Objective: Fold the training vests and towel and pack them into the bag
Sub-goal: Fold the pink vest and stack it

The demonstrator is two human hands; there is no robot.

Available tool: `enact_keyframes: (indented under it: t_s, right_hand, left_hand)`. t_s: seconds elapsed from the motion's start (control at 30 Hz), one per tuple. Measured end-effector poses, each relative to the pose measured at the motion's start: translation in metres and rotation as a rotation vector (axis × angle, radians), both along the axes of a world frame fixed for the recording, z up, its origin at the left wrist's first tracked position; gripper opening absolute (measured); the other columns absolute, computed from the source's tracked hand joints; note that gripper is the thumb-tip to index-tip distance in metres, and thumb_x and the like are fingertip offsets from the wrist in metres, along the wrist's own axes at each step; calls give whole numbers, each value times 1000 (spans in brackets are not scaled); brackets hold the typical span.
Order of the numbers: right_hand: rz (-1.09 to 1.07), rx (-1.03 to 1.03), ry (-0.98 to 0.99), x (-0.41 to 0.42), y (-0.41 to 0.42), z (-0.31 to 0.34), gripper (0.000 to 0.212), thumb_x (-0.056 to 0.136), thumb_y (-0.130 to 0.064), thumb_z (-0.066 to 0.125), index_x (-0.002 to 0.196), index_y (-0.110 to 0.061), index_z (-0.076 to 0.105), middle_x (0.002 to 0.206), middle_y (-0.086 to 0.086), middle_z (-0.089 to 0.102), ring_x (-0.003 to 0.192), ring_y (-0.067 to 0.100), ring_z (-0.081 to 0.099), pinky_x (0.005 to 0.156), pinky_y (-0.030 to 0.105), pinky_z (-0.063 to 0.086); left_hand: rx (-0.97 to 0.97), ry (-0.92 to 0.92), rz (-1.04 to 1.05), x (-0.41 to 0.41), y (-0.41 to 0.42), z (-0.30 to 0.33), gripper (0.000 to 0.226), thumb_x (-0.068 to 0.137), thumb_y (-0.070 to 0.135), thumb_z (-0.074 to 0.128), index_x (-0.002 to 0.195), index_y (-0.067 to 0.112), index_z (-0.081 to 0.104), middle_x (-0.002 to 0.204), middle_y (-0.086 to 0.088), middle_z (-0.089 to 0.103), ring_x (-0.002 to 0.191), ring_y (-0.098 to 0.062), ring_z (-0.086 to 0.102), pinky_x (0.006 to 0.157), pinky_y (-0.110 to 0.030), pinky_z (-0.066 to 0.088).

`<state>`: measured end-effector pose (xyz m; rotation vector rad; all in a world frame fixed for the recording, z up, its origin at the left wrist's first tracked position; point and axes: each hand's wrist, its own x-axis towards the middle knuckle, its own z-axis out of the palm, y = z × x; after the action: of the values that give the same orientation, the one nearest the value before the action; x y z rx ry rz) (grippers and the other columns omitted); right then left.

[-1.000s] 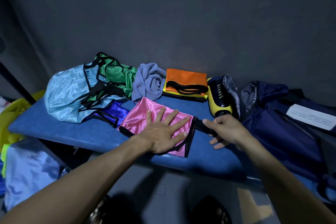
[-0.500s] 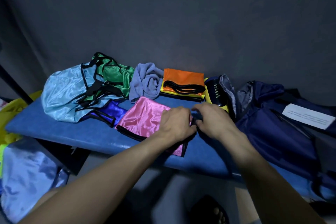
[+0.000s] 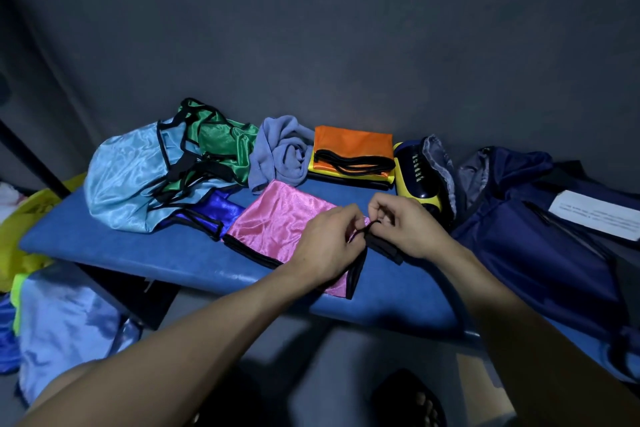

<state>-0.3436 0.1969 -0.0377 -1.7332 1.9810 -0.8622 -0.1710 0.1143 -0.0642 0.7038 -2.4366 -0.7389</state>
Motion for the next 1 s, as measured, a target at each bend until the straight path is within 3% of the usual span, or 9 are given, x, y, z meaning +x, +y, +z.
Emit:
enact_keyframes:
  t_s: [0.13, 0.3, 0.4, 0.57, 0.67, 0.77, 0.87, 1.0]
  right_hand:
    - [-63, 25, -14, -2, 1, -8, 19, 86, 0, 63, 82, -17, 54, 65, -6, 50, 57, 6, 42, 57, 24, 37]
    - [-106, 53, 42, -3, 3, -9, 20, 86, 4, 60, 84, -15, 56, 75, -2, 60, 60, 9, 46, 58, 22, 38]
    - [-109, 98, 109, 0, 2, -7, 24, 86, 7, 56, 84, -17, 58, 79, -1, 62, 70, 17, 54, 64, 28, 43]
    - [-75, 74, 235, 2, 8, 2, 31, 85, 8, 50, 90, -15, 71, 96, -3, 64, 91, 16, 59, 83, 31, 48]
    - [61, 19, 264, 2, 15, 5, 20, 90, -3, 58, 87, -16, 73, 95, -7, 63, 91, 12, 60, 86, 31, 47]
    - [170, 95, 292, -3, 22, 2, 8, 89, -22, 70, 96, -20, 73, 100, -8, 65, 94, 11, 61, 89, 37, 50]
    - [220, 193, 289, -12, 33, -1, 50, 76, -62, 72, 114, -30, 65, 111, -12, 60, 105, 8, 55, 93, 29, 45]
    - [227, 188, 248, -17, 52, -11, 69, 73, -70, 74, 129, -36, 56, 117, -14, 50, 110, 4, 51, 93, 19, 43]
  left_hand:
    - [-58, -118, -4, 4, 7, 4, 12, 81, 30, 63, 79, 25, 52, 65, 9, 58, 68, -19, 54, 73, -41, 51]
    - [-274, -421, -41, 13, 27, 17, 18, 87, 36, 57, 88, 22, 46, 95, -2, 64, 101, -27, 47, 86, -42, 41]
    - [-313, -515, -44, 22, 31, 26, 21, 91, 42, 54, 92, 22, 49, 101, -5, 66, 105, -29, 50, 92, -45, 41]
    - [-270, -501, -105, 35, 29, 36, 30, 101, 46, 44, 95, 21, 61, 95, -6, 69, 95, -31, 57, 82, -42, 43]
    - [-241, -451, -84, 38, 23, 37, 29, 104, 40, 41, 98, 19, 59, 97, -10, 69, 93, -36, 61, 71, -40, 42]
    - [-240, -404, -81, 35, 19, 35, 25, 103, 40, 44, 114, 20, 55, 110, -5, 61, 100, -31, 59, 74, -41, 48]
    - [-265, -463, -134, 30, 25, 29, 47, 101, 52, 44, 142, 28, 42, 134, -1, 43, 118, -27, 44, 89, -49, 48]
    - [-418, -679, -193, 35, 34, 10, 66, 103, 48, 34, 161, 23, 13, 164, -4, 17, 137, -32, 28, 104, -56, 30]
